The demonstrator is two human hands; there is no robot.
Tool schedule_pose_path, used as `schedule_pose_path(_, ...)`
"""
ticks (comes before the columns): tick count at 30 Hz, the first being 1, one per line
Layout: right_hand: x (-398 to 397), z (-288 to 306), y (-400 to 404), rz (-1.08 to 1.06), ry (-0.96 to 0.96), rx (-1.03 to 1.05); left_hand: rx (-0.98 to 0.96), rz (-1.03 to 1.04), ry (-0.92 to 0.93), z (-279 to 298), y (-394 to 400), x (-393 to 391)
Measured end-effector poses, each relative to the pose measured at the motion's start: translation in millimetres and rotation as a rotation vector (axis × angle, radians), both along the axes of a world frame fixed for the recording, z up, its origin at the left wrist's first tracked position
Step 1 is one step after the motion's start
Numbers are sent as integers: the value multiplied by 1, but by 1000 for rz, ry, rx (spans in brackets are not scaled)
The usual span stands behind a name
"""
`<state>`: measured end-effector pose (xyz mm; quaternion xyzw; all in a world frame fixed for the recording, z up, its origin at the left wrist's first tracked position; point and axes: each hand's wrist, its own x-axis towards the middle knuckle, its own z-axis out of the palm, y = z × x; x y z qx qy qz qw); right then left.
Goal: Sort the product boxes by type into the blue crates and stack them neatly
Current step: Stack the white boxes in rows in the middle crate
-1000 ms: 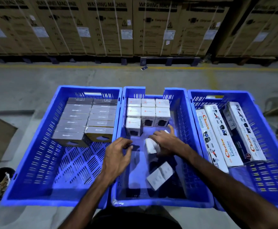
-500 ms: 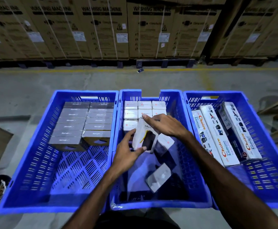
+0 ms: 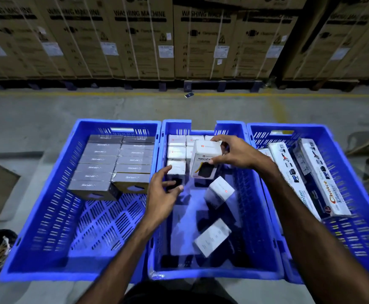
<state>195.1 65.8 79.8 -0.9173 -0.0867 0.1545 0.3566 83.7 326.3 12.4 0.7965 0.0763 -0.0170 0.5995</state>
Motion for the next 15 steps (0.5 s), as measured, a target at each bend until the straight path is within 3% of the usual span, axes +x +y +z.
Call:
schedule_pose_path(5, -5, -25, 14, -60, 10, -216, 52, -33, -25, -1, -1, -5)
schedule_pose_path(15, 6, -34, 48, -54, -10, -350, 31, -25, -10, -1, -1, -6)
